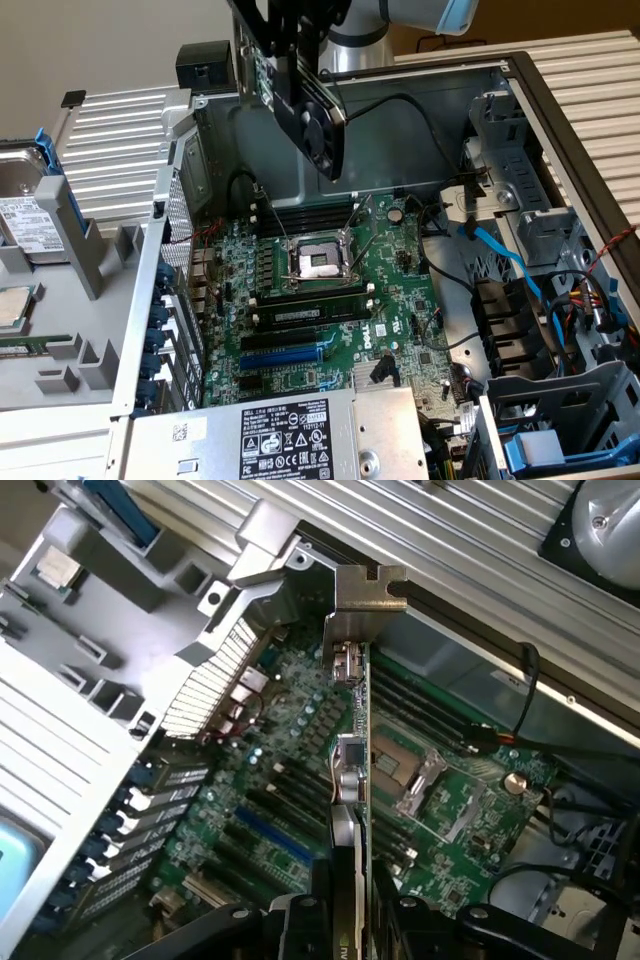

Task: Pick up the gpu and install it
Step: 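Insert the gpu into the slot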

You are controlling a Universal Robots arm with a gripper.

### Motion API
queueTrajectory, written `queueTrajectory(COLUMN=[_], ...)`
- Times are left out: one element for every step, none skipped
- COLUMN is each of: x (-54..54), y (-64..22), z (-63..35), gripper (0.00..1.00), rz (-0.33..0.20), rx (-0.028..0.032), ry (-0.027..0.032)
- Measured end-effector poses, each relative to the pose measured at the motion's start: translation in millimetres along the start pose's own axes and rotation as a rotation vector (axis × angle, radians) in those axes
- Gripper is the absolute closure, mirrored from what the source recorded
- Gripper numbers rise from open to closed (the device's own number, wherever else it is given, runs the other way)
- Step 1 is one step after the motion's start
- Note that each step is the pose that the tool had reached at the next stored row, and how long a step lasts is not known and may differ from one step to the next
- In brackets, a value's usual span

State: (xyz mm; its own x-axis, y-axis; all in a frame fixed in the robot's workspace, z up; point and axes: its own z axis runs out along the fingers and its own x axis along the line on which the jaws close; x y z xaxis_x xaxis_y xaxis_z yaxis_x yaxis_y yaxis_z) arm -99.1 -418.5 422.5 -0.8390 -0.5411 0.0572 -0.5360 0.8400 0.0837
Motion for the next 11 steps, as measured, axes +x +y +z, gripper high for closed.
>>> queueTrajectory(x=[-0.1,-0.1,-0.1,-0.2,-0.3,-0.4,-0.5,-0.6,-0.8,-0.9,-1.1], y=[0.0,-0.1,-0.1,-0.1,-0.2,-0.3,-0.3,-0.4,-0.5,-0.6,-0.8], z=[0.0,0.0,0.1,0.1,0.1,0.1,0.1,0.1,0.1,0.1,0.1], gripper=[0.73,0.73,0.73,0.73,0.73,0.73,0.73,0.73,0.73,0.73,0.73], rz=[-0.018,-0.036,-0.054,-0.073,-0.091,-0.108,-0.125,-0.143,-0.159,-0.174,-0.190], rx=[0.0011,0.0021,0.0031,0.0042,0.0052,0.0062,0.0072,0.0082,0.0091,0.0100,0.0108], ry=[0.0016,0.0030,0.0045,0.0061,0.0076,0.0091,0.0105,0.0120,0.0134,0.0146,0.0160])
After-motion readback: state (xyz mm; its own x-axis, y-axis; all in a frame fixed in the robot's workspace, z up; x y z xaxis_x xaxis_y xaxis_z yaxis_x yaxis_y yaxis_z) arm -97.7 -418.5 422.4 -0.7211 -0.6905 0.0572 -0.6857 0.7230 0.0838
